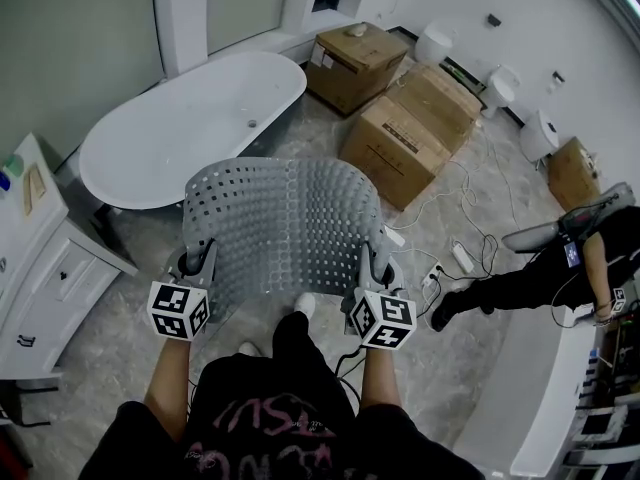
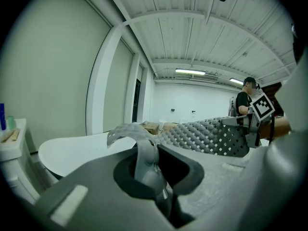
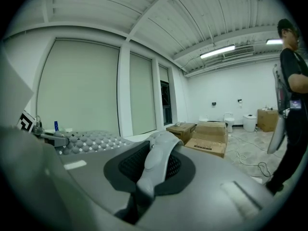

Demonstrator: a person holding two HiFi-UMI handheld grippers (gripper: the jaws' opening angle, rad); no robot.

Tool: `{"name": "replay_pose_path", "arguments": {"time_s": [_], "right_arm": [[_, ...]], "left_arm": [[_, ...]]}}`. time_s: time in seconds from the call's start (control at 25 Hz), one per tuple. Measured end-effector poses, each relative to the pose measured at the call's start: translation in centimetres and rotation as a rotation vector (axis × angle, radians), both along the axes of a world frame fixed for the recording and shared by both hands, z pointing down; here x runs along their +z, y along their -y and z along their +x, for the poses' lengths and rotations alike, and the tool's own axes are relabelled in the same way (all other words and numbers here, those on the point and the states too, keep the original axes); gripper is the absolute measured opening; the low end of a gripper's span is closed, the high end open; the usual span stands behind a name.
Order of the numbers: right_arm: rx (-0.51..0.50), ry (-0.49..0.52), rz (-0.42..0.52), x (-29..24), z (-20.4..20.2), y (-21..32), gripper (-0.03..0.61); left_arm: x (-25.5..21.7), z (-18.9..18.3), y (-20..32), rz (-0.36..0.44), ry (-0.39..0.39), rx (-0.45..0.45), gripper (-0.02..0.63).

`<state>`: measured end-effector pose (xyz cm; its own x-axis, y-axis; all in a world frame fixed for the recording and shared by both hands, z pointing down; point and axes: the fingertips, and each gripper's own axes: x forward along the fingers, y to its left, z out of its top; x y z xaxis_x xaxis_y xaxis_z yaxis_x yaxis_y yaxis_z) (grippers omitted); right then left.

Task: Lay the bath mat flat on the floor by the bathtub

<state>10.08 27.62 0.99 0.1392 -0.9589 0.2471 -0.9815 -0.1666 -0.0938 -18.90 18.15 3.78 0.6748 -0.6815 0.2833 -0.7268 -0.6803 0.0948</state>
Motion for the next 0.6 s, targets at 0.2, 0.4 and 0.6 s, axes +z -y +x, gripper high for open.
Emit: {"name": "replay_pose_path", "arguments": {"time_s": [0.2,0.4,0.6], "right_arm": [[-0.005,0.008,-0.008,0.8,0.5,1.2,0.048],[-0.003,0.029,-0.026,2.0,1.7,2.3,0.048],[-0.015,0.039,-0.051,3.3,2.9,4.0,0.048]], "left_arm": [[0.8,0.3,0.8,-0.013,0.012,-0.01,0.015],[1.9,1.1,1.5,-0.033,0.024,-0.015,0.015],[3.2,2.1,2.7,-0.06,0.042,-0.024,0.015]]}}
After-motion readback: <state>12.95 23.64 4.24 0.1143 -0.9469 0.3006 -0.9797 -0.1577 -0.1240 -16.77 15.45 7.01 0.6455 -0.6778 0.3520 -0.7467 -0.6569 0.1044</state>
